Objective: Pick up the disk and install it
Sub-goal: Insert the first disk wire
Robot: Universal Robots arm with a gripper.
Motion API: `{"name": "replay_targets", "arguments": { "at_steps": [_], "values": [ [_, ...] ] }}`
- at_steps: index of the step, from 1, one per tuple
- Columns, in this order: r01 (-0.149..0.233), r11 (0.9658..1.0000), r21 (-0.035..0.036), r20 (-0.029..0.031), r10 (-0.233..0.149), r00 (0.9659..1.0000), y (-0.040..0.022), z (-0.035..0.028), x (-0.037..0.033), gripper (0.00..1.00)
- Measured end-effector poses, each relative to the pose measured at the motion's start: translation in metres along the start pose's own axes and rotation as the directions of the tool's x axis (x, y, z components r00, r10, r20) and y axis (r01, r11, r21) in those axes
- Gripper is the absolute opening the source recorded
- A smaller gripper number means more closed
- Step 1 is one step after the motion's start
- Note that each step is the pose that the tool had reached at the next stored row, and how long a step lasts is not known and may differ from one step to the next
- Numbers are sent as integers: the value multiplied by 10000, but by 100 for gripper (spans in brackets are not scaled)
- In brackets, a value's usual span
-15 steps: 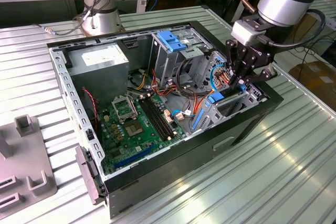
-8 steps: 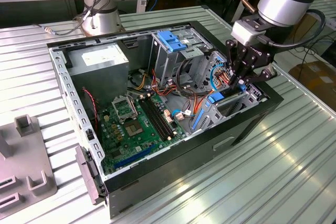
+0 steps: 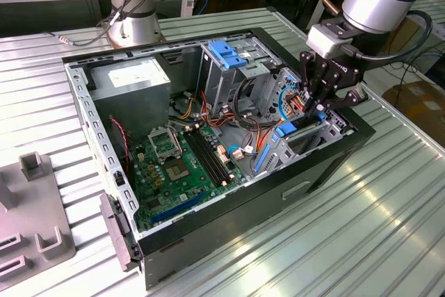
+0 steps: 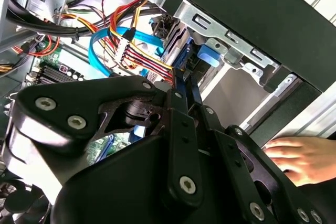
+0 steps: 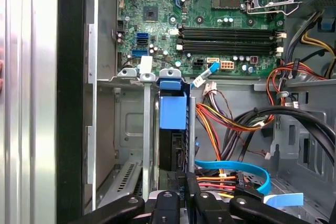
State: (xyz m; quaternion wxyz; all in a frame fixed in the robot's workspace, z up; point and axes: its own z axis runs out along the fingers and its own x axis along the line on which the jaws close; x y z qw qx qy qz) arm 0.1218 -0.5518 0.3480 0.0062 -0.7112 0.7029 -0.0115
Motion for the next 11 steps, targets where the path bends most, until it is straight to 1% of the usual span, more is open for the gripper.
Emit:
{"name": "replay_targets", "arguments": {
  "at_steps": [11],
  "values": [
    [-26,10000,0,-1,26,10000,-1,28,0,17]
  ]
}}
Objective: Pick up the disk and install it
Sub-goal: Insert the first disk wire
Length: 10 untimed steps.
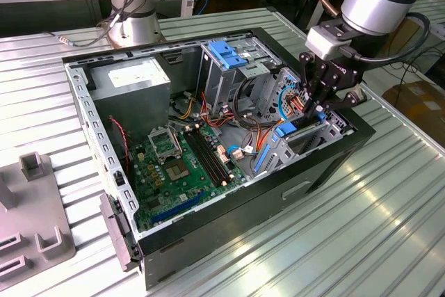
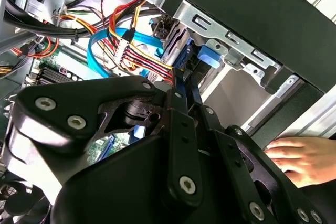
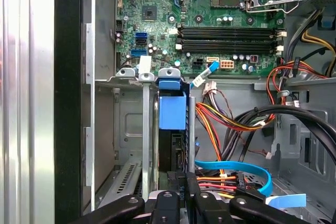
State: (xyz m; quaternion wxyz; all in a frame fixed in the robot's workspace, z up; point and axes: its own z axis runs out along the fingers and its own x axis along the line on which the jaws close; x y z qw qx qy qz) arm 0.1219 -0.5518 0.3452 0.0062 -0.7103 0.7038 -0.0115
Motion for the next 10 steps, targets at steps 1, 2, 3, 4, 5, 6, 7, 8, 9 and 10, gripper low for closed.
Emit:
{"name": "replay_targets", "arguments": {
  "at_steps": [1,2,3,4,5,6,7,8,9,10],
  "values": [
    [-1,10000,-1,1,1,10000,0,3,0,17],
    [-4,10000,-1,2,4,10000,0,10,0,17],
    [-7,10000,-1,2,7,10000,0,18,0,17],
    [-8,10000,-1,0,8,10000,1,24,0,17],
    [-11,10000,-1,3,11,10000,1,39,0,17],
    [-12,10000,-1,6,12,10000,1,50,0,17],
    [-13,10000,-1,6,13,10000,1,50,0,17],
    [-13,10000,-1,5,13,10000,1,51,0,17],
    [-13,10000,-1,7,13,10000,1,52,0,17],
    [-13,10000,-1,7,13,10000,1,52,0,17]
  ]
}}
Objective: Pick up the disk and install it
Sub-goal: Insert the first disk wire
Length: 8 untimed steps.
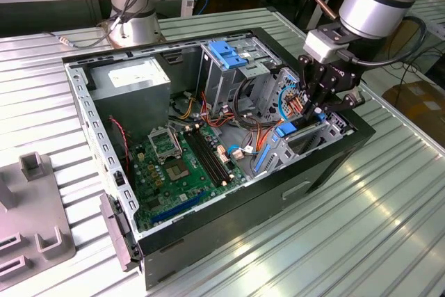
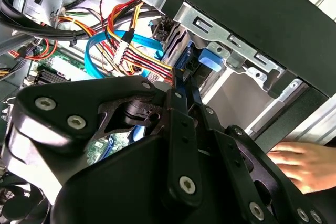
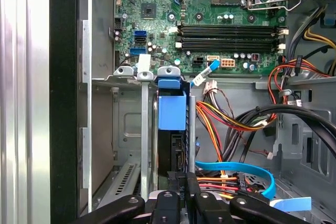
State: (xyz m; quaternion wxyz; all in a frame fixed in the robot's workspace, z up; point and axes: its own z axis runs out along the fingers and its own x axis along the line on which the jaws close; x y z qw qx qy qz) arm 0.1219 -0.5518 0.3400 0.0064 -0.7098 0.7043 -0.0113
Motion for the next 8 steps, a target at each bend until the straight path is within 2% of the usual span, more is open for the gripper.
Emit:
{"name": "replay_targets", "arguments": {
  "at_steps": [3,4,5,8],
  "values": [
    [0,10000,0,3,0,10000,0,-1,0,17],
    [0,10000,0,3,0,10000,0,-16,0,18],
    [0,10000,0,2,0,10000,-1,-38,0,25],
    [-1,10000,0,3,1,10000,-1,-65,1,25]
  ]
}}
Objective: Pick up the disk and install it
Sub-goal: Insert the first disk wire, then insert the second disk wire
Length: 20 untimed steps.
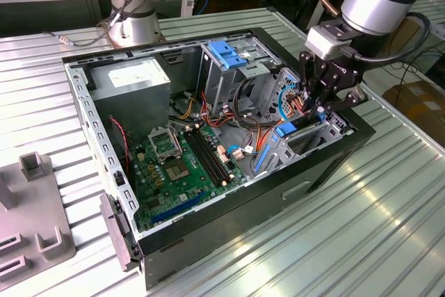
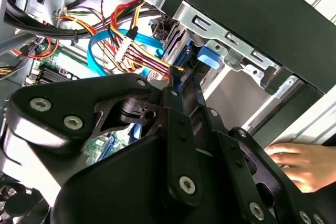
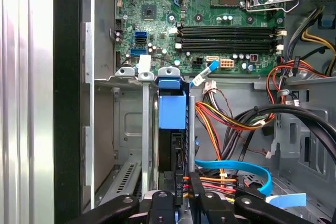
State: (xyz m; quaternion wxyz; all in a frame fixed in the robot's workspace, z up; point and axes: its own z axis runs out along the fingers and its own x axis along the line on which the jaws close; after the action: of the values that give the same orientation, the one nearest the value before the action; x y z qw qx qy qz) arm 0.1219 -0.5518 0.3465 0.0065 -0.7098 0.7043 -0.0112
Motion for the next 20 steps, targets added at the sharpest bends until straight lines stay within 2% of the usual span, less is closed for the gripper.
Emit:
{"name": "replay_targets", "arguments": {
  "at_steps": [6,8,20],
  "values": [
    [1,10000,0,0,-1,10000,-1,-26,0,23],
    [1,10000,0,0,-1,10000,-1,-26,0,10],
    [0,10000,1,6,0,10000,-1,-27,0,10]
  ]
}}
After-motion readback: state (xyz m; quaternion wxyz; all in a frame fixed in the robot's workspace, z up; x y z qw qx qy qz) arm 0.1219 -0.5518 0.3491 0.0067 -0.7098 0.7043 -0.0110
